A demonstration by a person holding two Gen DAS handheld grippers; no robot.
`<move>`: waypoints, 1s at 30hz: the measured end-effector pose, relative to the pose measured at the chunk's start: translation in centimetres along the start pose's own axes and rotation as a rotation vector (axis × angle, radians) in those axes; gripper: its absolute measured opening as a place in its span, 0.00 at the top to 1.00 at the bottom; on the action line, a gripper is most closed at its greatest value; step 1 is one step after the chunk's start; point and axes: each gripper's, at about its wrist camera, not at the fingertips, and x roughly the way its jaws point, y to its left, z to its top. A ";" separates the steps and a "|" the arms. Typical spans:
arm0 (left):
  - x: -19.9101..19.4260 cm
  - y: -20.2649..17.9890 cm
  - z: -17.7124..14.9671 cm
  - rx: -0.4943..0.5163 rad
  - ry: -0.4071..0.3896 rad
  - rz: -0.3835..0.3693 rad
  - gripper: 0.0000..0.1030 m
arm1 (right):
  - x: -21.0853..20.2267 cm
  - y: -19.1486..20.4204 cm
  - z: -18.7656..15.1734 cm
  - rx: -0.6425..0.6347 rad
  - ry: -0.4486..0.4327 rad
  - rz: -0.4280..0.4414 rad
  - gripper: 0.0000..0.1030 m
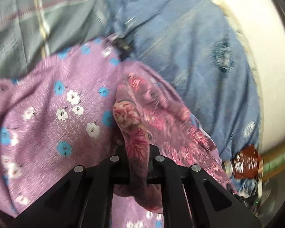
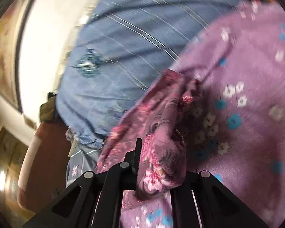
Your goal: Fold small clothes
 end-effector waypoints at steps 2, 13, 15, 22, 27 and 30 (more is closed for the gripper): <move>-1.8 -0.8 -1.3 0.057 0.019 -0.003 0.95 | -3.2 0.8 -0.4 -0.044 -0.001 0.017 0.93; -1.6 5.6 -9.7 -0.067 0.169 0.083 0.29 | -10.1 -5.2 -4.6 -0.165 0.183 -0.463 0.68; -1.6 5.2 -10.3 -0.066 0.181 0.064 0.25 | -10.3 -3.3 -3.8 -0.196 0.132 -0.388 0.68; -0.3 4.2 -10.5 -0.044 0.170 0.043 0.19 | 3.5 5.7 -4.6 -0.407 0.331 -0.152 0.70; 0.3 4.5 -8.4 -0.058 0.142 0.018 0.40 | 18.6 8.8 -5.9 -0.402 0.548 -0.104 0.74; 0.9 4.8 -7.7 -0.074 0.145 -0.003 0.61 | 25.5 9.2 -4.8 -0.434 0.469 -0.273 0.74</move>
